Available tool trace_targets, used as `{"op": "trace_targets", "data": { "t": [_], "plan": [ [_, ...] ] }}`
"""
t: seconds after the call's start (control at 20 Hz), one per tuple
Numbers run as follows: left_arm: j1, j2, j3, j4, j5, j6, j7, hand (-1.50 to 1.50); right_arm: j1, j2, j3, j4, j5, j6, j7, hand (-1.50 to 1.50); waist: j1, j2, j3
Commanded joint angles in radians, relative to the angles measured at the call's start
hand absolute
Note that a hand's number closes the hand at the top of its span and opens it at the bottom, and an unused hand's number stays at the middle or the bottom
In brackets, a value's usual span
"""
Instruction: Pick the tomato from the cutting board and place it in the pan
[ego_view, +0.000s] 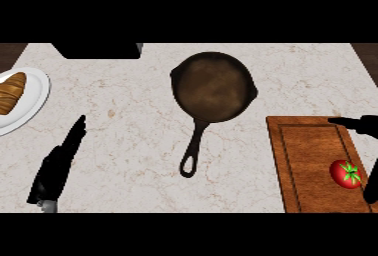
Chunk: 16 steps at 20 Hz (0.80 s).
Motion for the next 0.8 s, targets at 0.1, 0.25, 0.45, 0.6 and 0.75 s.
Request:
{"op": "trace_targets", "data": {
  "t": [0.1,0.25,0.45,0.6,0.75],
  "plan": [
    [-0.021,-0.047,-0.002,0.032,-0.044,0.012,-0.019,0.00,0.006,0.081,0.023,-0.008,0.080,0.025,0.086,-1.50,-0.002,0.000,0.000],
    [0.027,-0.028,0.009,0.000,-0.033,-0.027,-0.028,0.00,-0.002,0.087,0.019,0.002,0.067,0.063,0.111,-1.50,0.002,0.000,0.000],
    [0.053,-0.031,0.033,-0.046,-0.043,-0.040,-0.004,0.00,0.079,0.076,-0.032,-0.016,0.133,0.085,0.020,-1.50,-0.002,-0.001,0.000],
    [-0.012,-0.024,0.064,-0.025,-0.027,-0.070,0.042,0.00,0.069,0.110,-0.015,0.021,0.172,0.085,0.004,-1.50,-0.001,0.000,0.000],
    [0.028,-0.016,0.088,-0.067,-0.007,-0.088,0.043,0.00,0.165,0.100,0.003,0.032,0.315,0.006,-0.176,-1.50,0.000,0.000,0.001]
  ]
}}
